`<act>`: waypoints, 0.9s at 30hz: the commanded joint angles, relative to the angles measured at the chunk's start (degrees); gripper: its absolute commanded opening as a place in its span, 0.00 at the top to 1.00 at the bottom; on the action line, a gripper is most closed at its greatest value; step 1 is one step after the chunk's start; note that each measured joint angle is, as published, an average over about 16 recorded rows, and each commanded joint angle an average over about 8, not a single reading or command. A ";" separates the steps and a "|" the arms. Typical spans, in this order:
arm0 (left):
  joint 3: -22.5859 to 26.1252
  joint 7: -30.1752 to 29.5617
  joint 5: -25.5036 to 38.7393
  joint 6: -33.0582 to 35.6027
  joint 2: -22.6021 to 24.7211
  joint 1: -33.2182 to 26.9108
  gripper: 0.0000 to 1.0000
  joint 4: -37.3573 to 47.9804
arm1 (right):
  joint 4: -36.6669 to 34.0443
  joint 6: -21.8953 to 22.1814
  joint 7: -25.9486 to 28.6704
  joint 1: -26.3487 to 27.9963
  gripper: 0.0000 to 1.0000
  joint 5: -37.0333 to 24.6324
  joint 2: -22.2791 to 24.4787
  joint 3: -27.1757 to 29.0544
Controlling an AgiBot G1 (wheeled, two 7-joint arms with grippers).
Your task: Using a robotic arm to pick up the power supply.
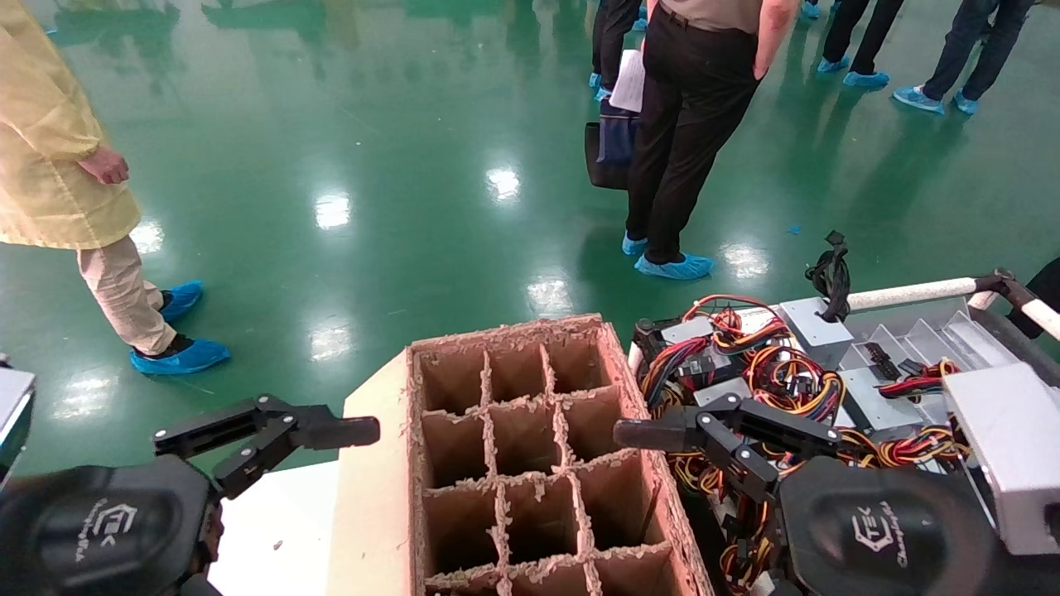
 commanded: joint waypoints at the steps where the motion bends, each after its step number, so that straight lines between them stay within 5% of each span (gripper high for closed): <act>1: 0.00 0.00 0.00 0.00 0.00 0.00 0.00 0.00 | 0.00 0.00 0.00 0.00 0.00 0.00 0.00 0.00; 27: 0.00 0.00 0.00 0.00 0.00 0.00 0.04 0.00 | 0.00 0.00 0.00 0.00 0.00 0.00 0.00 0.00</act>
